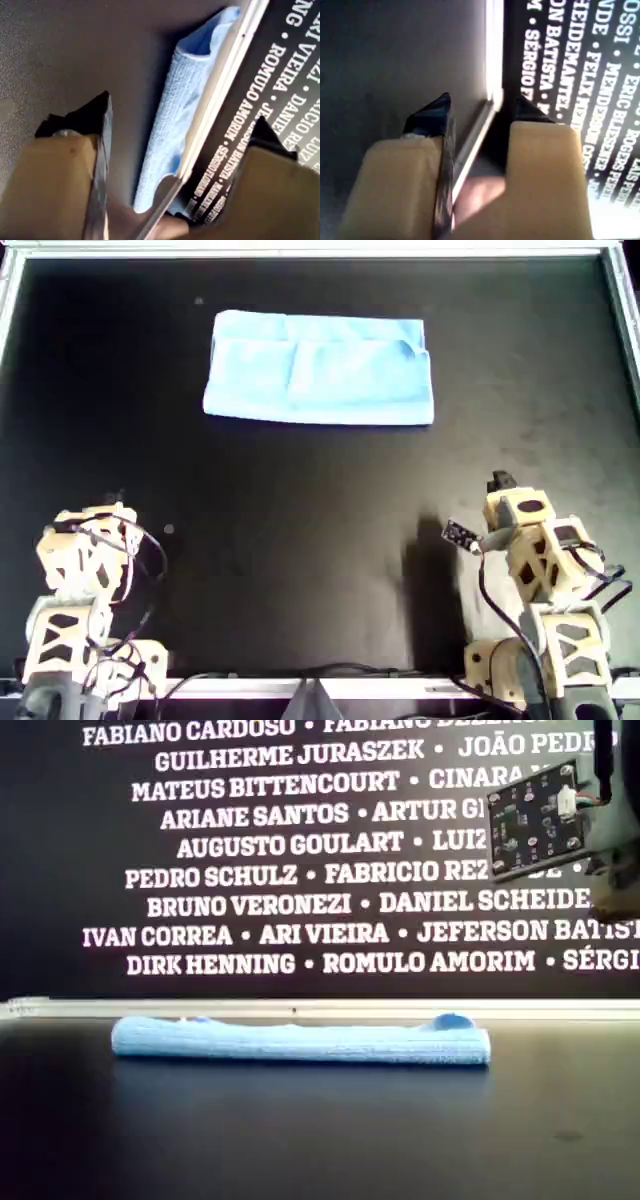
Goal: Fold a cloth
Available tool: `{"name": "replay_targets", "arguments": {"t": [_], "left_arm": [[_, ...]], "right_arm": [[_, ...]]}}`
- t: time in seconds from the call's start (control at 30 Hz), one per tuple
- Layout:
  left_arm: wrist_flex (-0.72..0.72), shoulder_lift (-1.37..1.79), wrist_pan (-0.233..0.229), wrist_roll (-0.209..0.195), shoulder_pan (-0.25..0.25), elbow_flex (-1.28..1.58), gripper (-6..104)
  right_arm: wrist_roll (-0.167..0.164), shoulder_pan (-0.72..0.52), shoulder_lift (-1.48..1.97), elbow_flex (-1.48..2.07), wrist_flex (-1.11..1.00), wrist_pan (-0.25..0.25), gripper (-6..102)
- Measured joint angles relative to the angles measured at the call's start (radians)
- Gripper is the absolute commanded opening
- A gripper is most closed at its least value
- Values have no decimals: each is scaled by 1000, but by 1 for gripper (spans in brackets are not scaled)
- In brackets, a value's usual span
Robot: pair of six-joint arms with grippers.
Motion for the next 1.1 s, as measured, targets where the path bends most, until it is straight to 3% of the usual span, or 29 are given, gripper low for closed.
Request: {"name": "replay_targets", "arguments": {"t": [0.1, 0.27, 0.33, 0.53, 0.63, 0.87, 1.1], "left_arm": [[0, -2, 0, 5, -51, 0, 97], [-6, -5, -5, 5, -232, 2, 97], [-6, -31, -5, 5, -268, 2, 97], [-11, -206, -18, 5, -284, -55, 97], [-11, -391, -20, 5, -284, -227, 97], [-12, -1057, -18, 5, -304, -672, 101], [-18, -1322, -17, 6, -307, -897, 101]], "right_arm": [[0, 2, 0, 0, 0, -3, 49], [0, 64, -25, 0, 0, -9, 49], [0, 69, -87, -2, -8, -3, 50], [0, 83, -416, -127, -11, -5, 50], [0, 80, -646, -290, -11, -11, 57], [0, 77, -1124, -607, -11, -149, 77], [12, 83, -1302, -762, -11, -173, 79]]}}
